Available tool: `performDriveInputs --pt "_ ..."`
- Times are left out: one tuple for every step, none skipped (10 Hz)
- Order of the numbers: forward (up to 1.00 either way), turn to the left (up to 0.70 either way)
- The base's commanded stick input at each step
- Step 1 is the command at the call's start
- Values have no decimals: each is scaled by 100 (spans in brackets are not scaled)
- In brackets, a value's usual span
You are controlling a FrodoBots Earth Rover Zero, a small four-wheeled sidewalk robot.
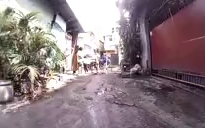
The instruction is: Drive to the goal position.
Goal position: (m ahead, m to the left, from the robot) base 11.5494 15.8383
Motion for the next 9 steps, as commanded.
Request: performDriveInputs --pt "0 0" --pt "0 0" --pt "0 0" --pt "0 0" --pt "8 0" --pt "70 0" --pt "70 0" --pt "70 0" --pt "35 0"
